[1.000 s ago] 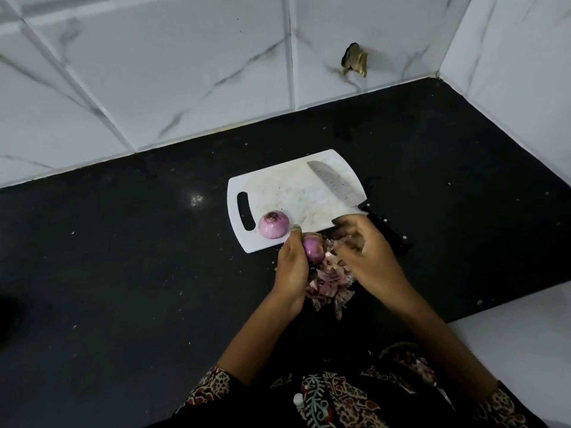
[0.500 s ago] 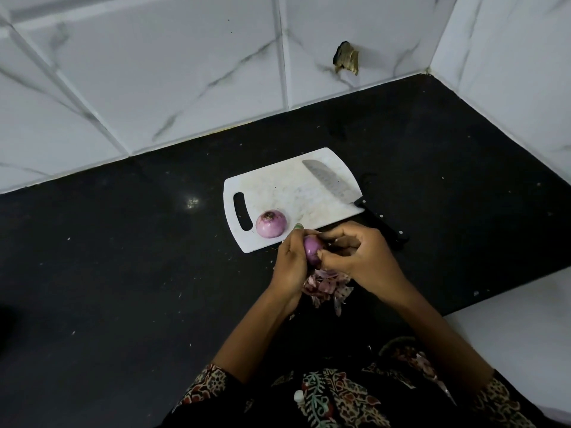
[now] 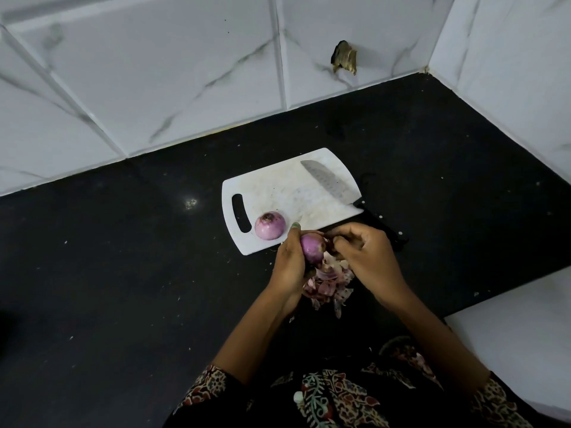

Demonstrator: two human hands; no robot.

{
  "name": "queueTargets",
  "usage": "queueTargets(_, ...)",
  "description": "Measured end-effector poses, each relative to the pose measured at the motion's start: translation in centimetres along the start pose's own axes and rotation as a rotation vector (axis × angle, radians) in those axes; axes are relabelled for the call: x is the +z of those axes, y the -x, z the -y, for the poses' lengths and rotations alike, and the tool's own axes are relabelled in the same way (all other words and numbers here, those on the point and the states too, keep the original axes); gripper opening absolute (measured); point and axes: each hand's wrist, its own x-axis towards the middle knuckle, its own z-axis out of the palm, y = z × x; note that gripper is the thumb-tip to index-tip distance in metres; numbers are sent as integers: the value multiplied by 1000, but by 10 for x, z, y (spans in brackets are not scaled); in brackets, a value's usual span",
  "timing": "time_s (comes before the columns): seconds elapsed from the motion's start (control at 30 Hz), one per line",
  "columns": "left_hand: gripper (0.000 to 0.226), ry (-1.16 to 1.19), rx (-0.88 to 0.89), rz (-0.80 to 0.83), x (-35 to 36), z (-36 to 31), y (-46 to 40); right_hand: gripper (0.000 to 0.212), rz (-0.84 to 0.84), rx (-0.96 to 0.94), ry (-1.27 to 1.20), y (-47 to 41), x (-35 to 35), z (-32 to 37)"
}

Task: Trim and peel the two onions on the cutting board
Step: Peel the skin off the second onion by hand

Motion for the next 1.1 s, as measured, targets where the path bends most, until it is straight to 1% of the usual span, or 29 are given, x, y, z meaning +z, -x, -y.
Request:
queueTargets(0.07,50,15,-37,1,-2,-1,0,21,9,3,-1,0,0,1)
queueTargets(0.13,53,29,-68,11,-2,-5,3,6,88,-7,-28,2,-2,5)
queueTargets(0.17,54,33,-81,32,-3,-7,4,5,138,-12,-24,3,-2,5)
queueTargets(0.2,52,39,-96,55,-3,-7,5,10,176,-15,-16,4,-2,6)
queueTargets(0.23,47,56,-113,70,-4,-8,6,11,188,-32,4,3,-1,4)
queueTargets(0.27,38,84,-131,82,-4,-9,8,11,159,-29,9,3,0,4)
queueTargets(0.33,24,161,-162,111,-7,-12,12,13,16,-8,14,-1,0,1)
queueTargets(0.4,23,246,-191,141,-11,-15,14,9,-131,-1,45,-6,-3,-2)
queueTargets(0.43,24,282,-204,159,-12,-16,15,5,-172,-20,89,-9,-6,-4)
queueTargets(0.47,25,298,-216,176,-14,-17,16,8,-196,-47,144,-10,-8,-3)
queueTargets(0.5,26,300,-227,194,-14,-17,16,21,-203,-87,209,-10,-10,-5)
queueTargets(0.53,28,286,-239,209,-14,-17,16,32,-199,-122,263,-10,-10,-6)
queueTargets(0.57,32,273,-248,223,-14,-16,16,36,-194,-152,306,-9,-10,-7)
queueTargets(0.6,37,266,-258,228,-13,-15,15,32,-192,-168,329,-8,-10,-7)
queueTargets(0.67,48,252,-266,221,-12,-13,13,8,-193,-168,311,-7,-10,-6)
queueTargets(0.7,53,232,-259,220,-12,-12,12,8,-187,-155,296,-7,-10,-4)
queueTargets(0.77,60,133,-227,211,-12,-12,11,15,-144,-160,237,-6,-12,-1)
queueTargets(0.8,61,71,-205,195,-13,-11,10,15,-110,-169,189,-7,-11,1)
queueTargets(0.9,62,-105,-120,165,-11,-11,11,12,55,-126,56,-6,-7,7)
queueTargets(0.97,65,-162,-65,154,-9,-10,11,13,131,-95,16,-3,-3,9)
queueTargets(1.1,71,-172,-19,175,-9,-9,12,17,130,-51,-48,-1,-1,11)
